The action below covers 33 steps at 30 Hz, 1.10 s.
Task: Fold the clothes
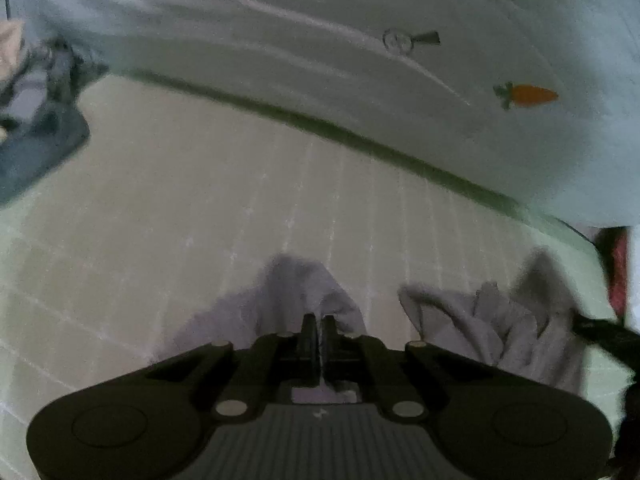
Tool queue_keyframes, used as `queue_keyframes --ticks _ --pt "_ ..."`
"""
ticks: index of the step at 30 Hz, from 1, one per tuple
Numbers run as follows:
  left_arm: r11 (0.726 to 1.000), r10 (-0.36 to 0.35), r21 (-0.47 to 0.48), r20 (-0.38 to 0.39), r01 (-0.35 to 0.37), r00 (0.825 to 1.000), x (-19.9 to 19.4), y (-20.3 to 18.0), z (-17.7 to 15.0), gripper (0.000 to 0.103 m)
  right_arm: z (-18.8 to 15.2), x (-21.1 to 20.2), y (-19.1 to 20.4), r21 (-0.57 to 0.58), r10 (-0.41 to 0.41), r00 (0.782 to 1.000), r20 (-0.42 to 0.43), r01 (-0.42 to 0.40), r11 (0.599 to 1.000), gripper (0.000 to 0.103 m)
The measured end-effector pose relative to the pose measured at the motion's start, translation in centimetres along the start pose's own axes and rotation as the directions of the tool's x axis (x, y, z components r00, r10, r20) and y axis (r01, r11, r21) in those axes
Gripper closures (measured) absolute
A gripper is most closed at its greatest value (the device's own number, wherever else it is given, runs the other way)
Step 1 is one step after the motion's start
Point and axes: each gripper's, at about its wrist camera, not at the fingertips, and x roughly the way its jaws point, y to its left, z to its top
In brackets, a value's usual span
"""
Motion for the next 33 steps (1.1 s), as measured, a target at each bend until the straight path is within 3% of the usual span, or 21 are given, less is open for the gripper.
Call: queue_keyframes --ticks 5,10,13,15,18,20,21,22,23,24,25,26,33 --pt "0.997 0.075 -0.013 0.165 -0.074 0.983 -2.4 0.9 4.4 0.101 3.9 -3.1 -6.1 0.071 -0.174 0.973 0.152 0.164 0.984 0.098" --pt "0.990 0.135 -0.080 0.381 -0.113 0.915 -8.4 2.7 8.6 0.101 7.2 -7.7 -11.7 0.168 -0.336 0.893 0.299 0.298 0.940 0.098" --pt "0.983 0.175 -0.128 0.448 -0.131 0.877 -11.8 4.3 8.5 0.101 6.9 -10.0 -14.1 0.238 -0.412 0.851 0.326 0.347 0.907 0.098" --pt "0.973 0.217 -0.163 0.427 -0.161 0.878 -12.5 5.4 7.2 0.101 5.4 -10.5 -15.5 0.255 -0.471 0.830 0.300 0.406 0.878 0.098" --pt "0.950 0.280 -0.223 0.293 -0.220 0.914 -11.4 8.1 3.2 0.101 1.8 -8.9 -17.7 0.255 -0.540 0.831 0.137 0.497 0.830 0.097" --pt "0.932 0.311 -0.250 0.181 -0.263 0.933 -10.0 9.6 0.4 0.101 -0.6 -7.6 -18.7 0.244 -0.565 0.825 0.027 0.542 0.804 0.091" --pt "0.928 0.311 -0.260 0.143 -0.268 0.939 -9.7 10.1 -0.7 0.101 -1.7 -7.2 -18.7 0.243 -0.563 0.826 -0.009 0.548 0.800 0.082" --pt "0.924 0.305 -0.275 0.111 -0.265 0.946 -9.5 10.5 -1.8 0.100 -2.6 -6.9 -18.6 0.245 -0.562 0.827 -0.035 0.552 0.797 0.060" --pt "0.918 0.298 -0.299 0.091 -0.259 0.950 -9.4 10.8 -2.7 0.099 -3.1 -7.0 -18.1 0.259 -0.562 0.827 -0.028 0.549 0.795 0.049" --pt "0.912 0.291 -0.322 0.076 -0.252 0.954 -9.4 11.0 -3.4 0.098 -3.4 -7.0 -17.7 0.273 -0.562 0.827 -0.019 0.545 0.793 0.031" --pt "0.905 0.289 -0.344 0.065 -0.250 0.955 -9.5 11.2 -4.1 0.097 -3.4 -7.1 -17.1 0.283 -0.564 0.826 -0.001 0.541 0.792 0.022" --pt "0.897 0.287 -0.365 0.055 -0.249 0.956 -9.6 11.4 -4.8 0.096 -3.3 -7.0 -16.5 0.291 -0.561 0.827 0.015 0.534 0.794 0.020" --pt "0.871 0.219 -0.456 0.032 -0.181 0.975 -8.9 12.1 -6.1 0.057 -1.0 -3.4 -13.1 0.294 -0.401 0.915 0.037 0.373 0.880 0.018"
